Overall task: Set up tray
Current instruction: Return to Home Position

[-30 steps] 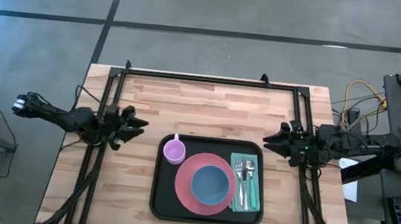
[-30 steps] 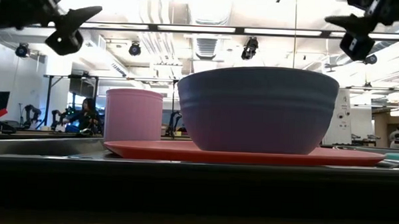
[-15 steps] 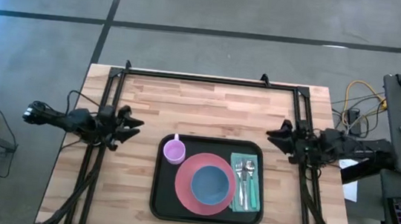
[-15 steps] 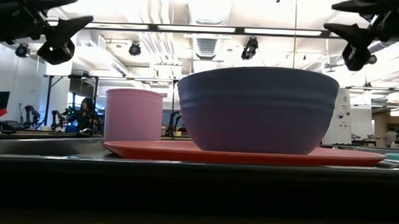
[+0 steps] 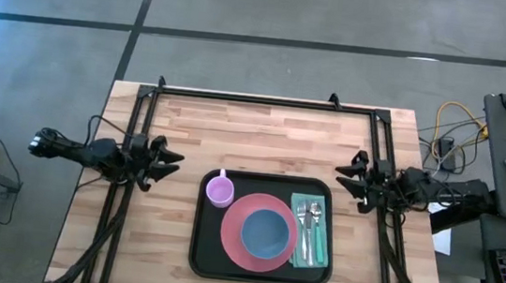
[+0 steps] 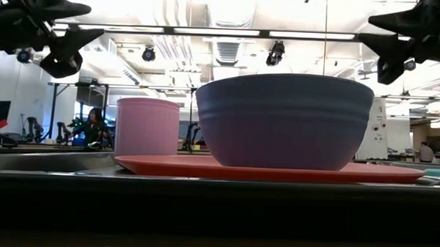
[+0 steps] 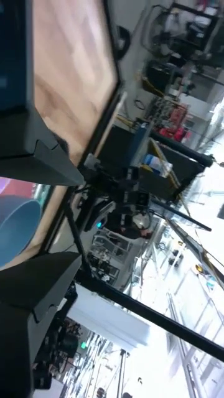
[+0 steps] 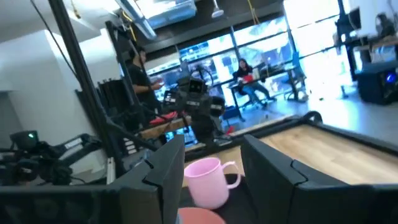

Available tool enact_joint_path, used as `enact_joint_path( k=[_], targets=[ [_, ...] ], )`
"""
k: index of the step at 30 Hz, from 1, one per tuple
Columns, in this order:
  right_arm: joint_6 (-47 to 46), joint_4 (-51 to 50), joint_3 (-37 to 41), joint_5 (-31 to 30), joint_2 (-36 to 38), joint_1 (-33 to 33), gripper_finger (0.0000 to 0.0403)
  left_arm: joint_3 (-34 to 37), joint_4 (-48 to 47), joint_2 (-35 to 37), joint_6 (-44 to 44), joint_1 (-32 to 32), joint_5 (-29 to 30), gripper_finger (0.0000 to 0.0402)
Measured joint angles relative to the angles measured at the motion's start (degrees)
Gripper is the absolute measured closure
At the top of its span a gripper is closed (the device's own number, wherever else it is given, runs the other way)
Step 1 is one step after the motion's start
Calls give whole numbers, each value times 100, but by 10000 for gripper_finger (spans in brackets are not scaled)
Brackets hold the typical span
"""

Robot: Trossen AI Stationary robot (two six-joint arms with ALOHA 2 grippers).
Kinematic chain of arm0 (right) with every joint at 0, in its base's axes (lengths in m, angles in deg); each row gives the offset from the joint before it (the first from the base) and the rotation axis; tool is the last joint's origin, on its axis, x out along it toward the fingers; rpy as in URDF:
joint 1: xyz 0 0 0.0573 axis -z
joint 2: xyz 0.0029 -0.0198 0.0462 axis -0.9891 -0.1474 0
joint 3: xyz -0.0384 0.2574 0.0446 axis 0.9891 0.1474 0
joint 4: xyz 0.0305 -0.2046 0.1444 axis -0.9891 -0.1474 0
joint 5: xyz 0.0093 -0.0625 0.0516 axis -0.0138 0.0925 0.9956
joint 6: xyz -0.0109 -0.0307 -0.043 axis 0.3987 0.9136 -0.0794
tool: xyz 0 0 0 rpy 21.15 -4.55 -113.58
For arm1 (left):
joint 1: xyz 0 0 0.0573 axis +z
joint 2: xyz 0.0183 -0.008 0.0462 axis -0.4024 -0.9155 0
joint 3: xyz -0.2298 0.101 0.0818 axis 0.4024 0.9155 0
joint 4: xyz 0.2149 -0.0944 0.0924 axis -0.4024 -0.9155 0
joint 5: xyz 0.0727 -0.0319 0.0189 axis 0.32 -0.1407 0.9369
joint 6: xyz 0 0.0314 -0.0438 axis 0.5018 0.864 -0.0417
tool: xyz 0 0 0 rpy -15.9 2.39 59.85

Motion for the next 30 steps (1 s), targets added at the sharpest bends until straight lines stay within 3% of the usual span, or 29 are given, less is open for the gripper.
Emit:
enact_joint_path(
  k=[6,30],
  targets=[
    [355,12,0,-73,75,-3,258,2,-105,-46,-456,0,1,236],
    [356,-4,-2,-72,-107,-4,266,0,-103,-141,-471,0,0,236]
  ],
)
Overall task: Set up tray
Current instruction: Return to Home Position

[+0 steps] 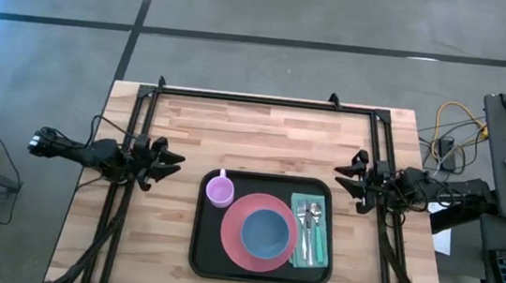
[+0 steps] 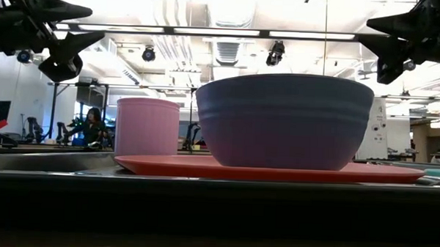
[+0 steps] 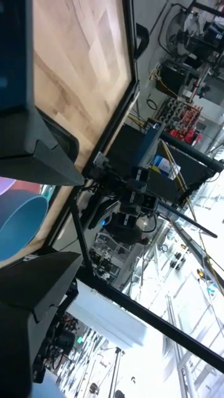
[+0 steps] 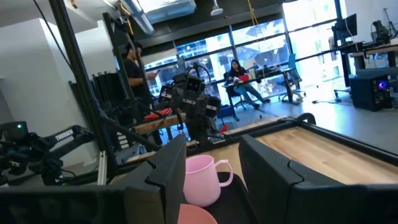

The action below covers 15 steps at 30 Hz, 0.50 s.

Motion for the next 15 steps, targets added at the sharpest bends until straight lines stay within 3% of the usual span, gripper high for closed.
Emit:
enact_joint_path(
  k=[15],
  targets=[
    [0,0,-2,0,0,-2,264,0,0,-20,0,0,-2,236]
  ],
)
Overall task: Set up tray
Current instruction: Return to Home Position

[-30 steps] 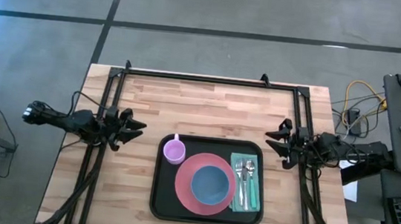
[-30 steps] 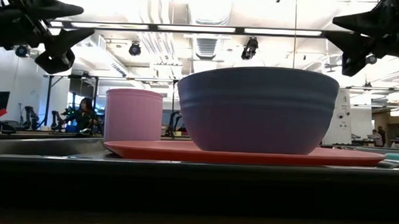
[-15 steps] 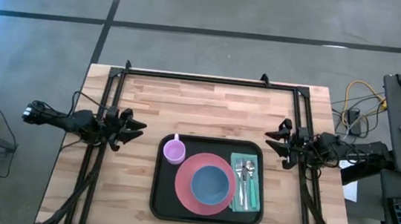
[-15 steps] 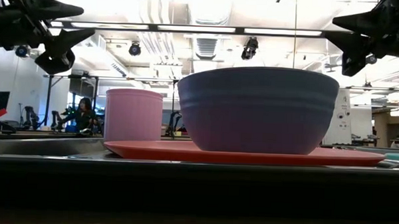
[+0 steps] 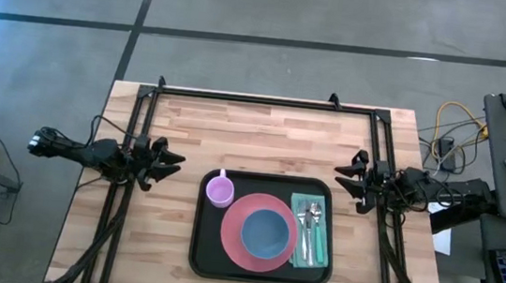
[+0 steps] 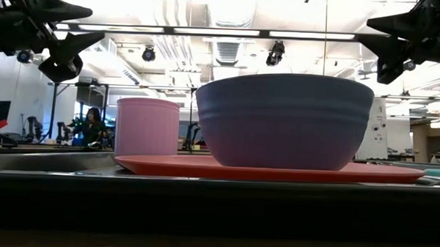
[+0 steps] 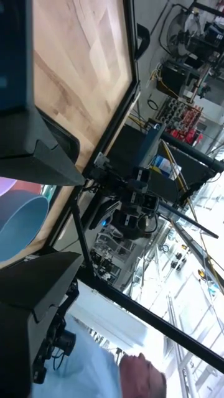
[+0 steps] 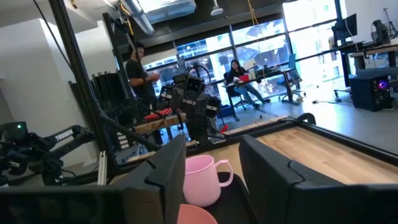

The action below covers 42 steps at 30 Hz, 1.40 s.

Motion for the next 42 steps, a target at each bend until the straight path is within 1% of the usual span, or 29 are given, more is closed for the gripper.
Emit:
enact_joint_path(
  k=[8,19,32,42],
  targets=[
    [-2,0,-2,0,0,0,271,0,0,0,0,0,0,236],
    [0,-2,-2,0,0,0,263,0,0,0,0,0,-2,236],
    [-1,-2,-2,0,0,0,276,0,0,0,-2,0,0,236],
    [-2,-1,-2,1,0,0,266,0,0,0,-2,0,-2,236]
  ],
)
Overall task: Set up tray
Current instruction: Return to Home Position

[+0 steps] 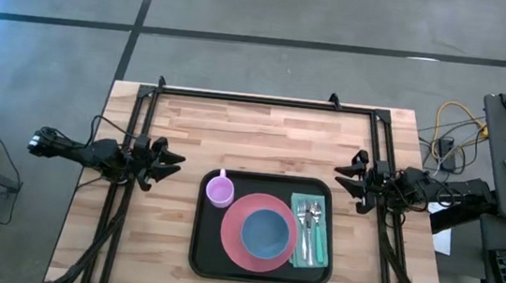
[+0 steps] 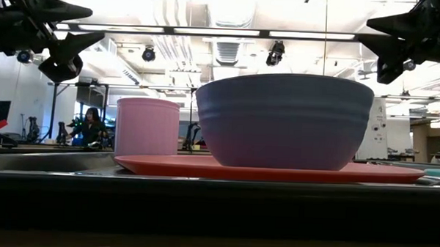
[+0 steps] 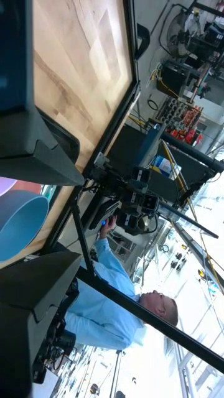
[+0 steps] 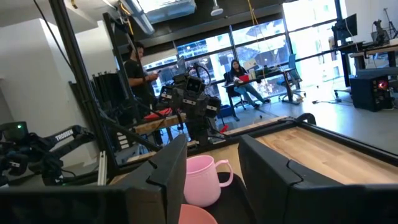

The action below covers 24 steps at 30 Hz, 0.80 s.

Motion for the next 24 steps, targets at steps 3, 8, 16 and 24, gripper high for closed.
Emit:
enact_joint_path(
  k=[3,8,16,24],
  targets=[
    [0,-1,0,-1,2,0,267,0,0,0,-1,0,0,236],
    [1,0,0,-1,2,0,274,0,0,0,1,0,2,236],
    [0,-1,0,-1,2,0,277,0,0,0,2,0,-1,236],
    [1,0,0,-1,2,0,268,-2,0,0,2,0,-1,236]
  ],
)
